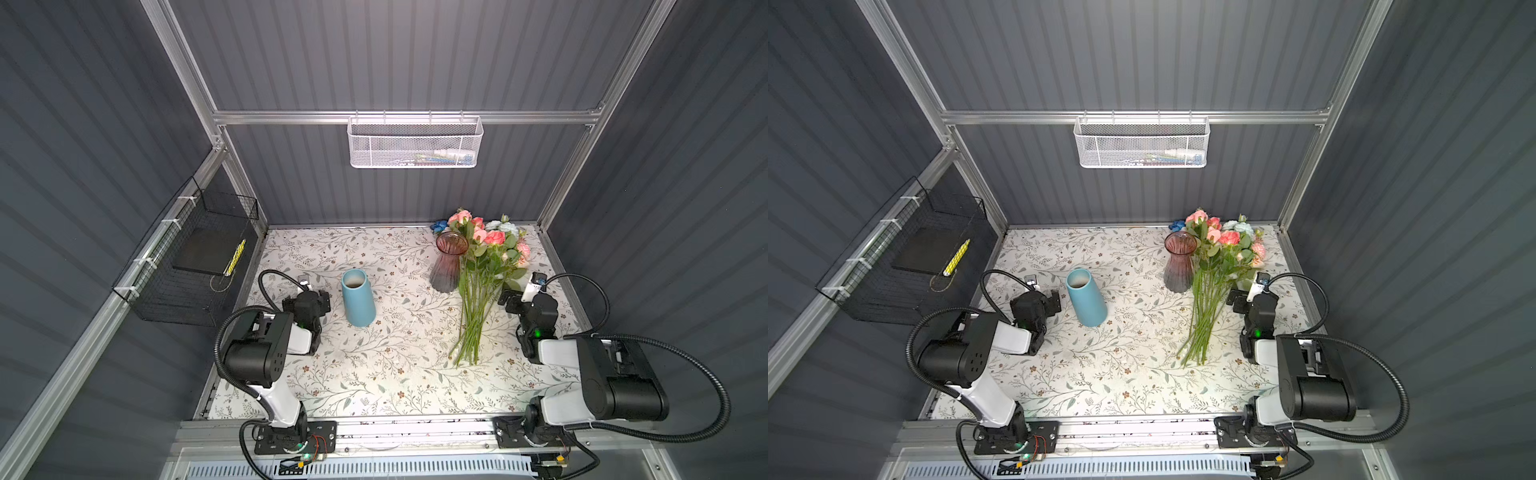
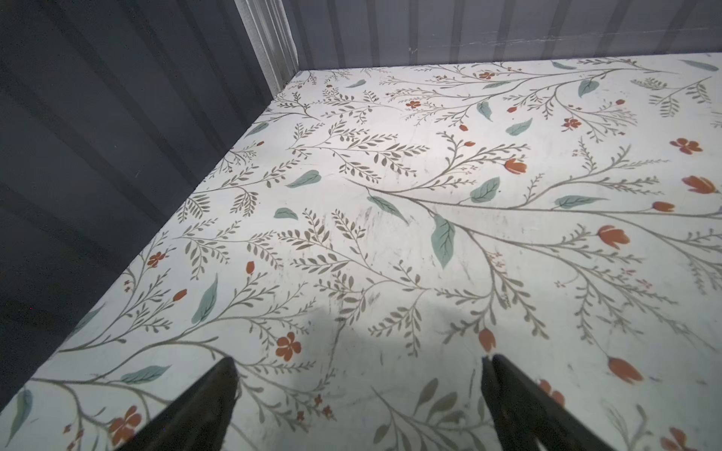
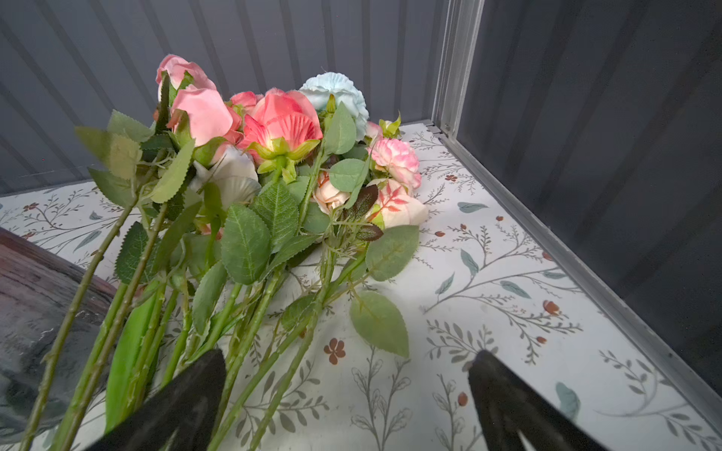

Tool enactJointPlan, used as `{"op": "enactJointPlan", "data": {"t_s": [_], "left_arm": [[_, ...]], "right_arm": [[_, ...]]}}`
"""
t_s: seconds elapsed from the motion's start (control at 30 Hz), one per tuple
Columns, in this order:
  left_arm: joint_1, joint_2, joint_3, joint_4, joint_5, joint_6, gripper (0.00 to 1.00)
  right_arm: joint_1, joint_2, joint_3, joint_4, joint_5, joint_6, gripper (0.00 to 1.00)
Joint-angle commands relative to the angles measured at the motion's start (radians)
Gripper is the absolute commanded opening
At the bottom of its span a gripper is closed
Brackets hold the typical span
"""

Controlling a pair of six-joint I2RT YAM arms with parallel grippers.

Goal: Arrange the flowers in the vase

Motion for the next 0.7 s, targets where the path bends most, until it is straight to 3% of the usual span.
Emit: {"op": "enactJointPlan", "data": {"t_s": [0.0,0.67], "left_arm": [[0.006,-0.003,0.010,0.029,0.003,-0.011,1.00],[0.006,-0.003,0.013,0.023,0.004,-0.012,1.00]], "right_arm": [[0.005,0.004,0.022,0.007,-0.004,-0.012,0.99],[0.006,0.003,0.022,0.006,-0.003,-0.012,0.99]]}}
